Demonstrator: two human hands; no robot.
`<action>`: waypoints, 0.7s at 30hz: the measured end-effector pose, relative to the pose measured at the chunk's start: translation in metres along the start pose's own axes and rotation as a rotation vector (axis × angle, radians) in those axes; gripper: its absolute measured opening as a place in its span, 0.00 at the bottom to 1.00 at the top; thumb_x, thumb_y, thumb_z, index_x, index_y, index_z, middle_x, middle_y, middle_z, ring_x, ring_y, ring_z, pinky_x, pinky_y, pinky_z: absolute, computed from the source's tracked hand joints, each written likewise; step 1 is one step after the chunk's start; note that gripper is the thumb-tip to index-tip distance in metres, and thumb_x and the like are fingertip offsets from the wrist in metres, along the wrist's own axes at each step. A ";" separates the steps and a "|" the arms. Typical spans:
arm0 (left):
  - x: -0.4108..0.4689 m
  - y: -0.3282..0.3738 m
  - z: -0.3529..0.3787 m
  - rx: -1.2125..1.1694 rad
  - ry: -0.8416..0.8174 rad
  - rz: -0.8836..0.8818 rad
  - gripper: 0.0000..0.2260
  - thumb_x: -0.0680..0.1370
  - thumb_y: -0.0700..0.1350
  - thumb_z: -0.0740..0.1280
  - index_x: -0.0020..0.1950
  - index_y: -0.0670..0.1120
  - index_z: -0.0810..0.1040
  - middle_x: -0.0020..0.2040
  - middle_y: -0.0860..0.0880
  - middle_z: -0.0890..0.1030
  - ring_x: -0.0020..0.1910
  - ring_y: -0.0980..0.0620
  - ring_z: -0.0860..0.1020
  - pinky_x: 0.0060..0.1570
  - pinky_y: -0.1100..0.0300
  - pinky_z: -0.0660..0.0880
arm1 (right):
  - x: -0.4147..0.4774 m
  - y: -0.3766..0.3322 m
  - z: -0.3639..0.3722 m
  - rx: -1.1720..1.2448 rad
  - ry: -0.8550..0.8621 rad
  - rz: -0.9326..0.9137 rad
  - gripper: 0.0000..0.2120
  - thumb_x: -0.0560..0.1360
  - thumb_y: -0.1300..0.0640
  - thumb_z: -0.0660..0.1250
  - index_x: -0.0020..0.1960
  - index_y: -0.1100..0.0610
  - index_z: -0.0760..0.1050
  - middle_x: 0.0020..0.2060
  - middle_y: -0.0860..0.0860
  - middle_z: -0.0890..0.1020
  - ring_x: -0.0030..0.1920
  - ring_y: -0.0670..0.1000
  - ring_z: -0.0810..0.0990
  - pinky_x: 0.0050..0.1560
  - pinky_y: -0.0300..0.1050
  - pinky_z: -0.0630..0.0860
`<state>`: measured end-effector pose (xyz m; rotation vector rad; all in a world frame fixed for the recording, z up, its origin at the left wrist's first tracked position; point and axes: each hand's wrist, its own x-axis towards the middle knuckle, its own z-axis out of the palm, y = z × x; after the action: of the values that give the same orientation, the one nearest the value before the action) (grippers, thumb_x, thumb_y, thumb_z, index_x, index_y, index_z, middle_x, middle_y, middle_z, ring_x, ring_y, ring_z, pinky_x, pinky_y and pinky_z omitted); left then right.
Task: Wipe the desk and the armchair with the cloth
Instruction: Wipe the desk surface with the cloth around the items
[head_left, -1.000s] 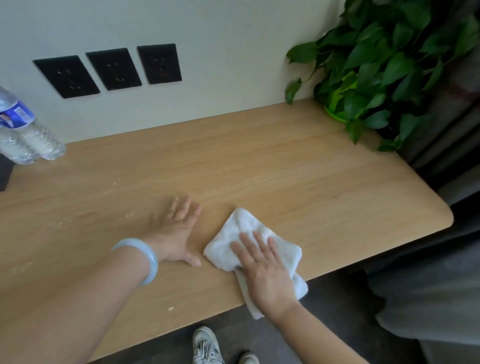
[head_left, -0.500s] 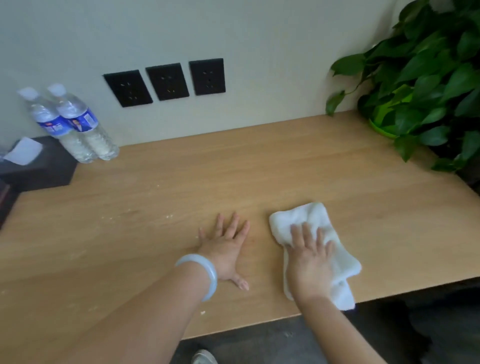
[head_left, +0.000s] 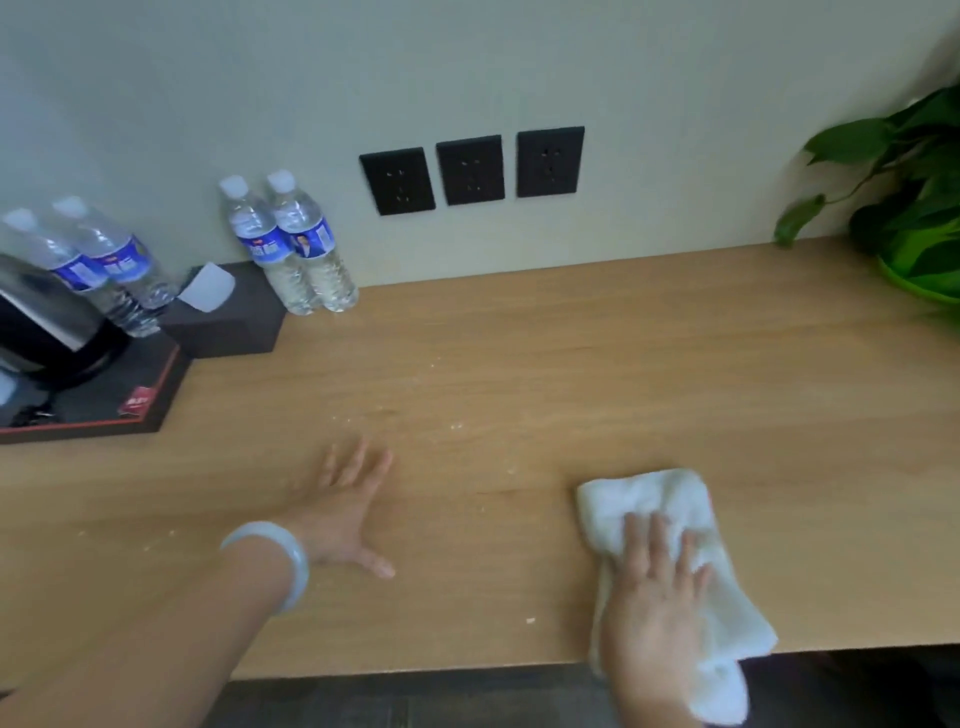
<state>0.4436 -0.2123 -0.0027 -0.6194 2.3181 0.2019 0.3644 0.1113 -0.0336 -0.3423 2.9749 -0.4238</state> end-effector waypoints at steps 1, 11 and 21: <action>-0.003 -0.010 0.005 0.003 -0.019 -0.003 0.64 0.59 0.68 0.76 0.73 0.61 0.27 0.73 0.54 0.24 0.74 0.42 0.28 0.73 0.34 0.45 | -0.017 -0.029 0.009 -0.031 0.004 -0.041 0.25 0.70 0.57 0.52 0.59 0.67 0.78 0.58 0.70 0.78 0.56 0.76 0.76 0.51 0.76 0.73; -0.016 -0.027 0.013 -0.043 -0.023 0.087 0.60 0.64 0.64 0.76 0.75 0.61 0.29 0.72 0.55 0.22 0.74 0.42 0.28 0.71 0.30 0.50 | 0.016 -0.064 0.030 -0.008 -0.084 -0.285 0.21 0.80 0.57 0.56 0.72 0.55 0.66 0.74 0.58 0.64 0.75 0.63 0.59 0.74 0.60 0.52; -0.012 -0.027 0.018 -0.079 -0.024 0.105 0.60 0.64 0.63 0.77 0.76 0.59 0.33 0.72 0.55 0.22 0.73 0.40 0.26 0.68 0.26 0.49 | -0.017 -0.184 0.079 -0.062 -0.154 -0.397 0.26 0.80 0.50 0.43 0.78 0.52 0.50 0.78 0.55 0.51 0.77 0.62 0.44 0.75 0.55 0.37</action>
<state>0.4749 -0.2263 -0.0068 -0.5311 2.3300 0.3502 0.4300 -0.0770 -0.0542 -0.9349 2.7677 -0.3226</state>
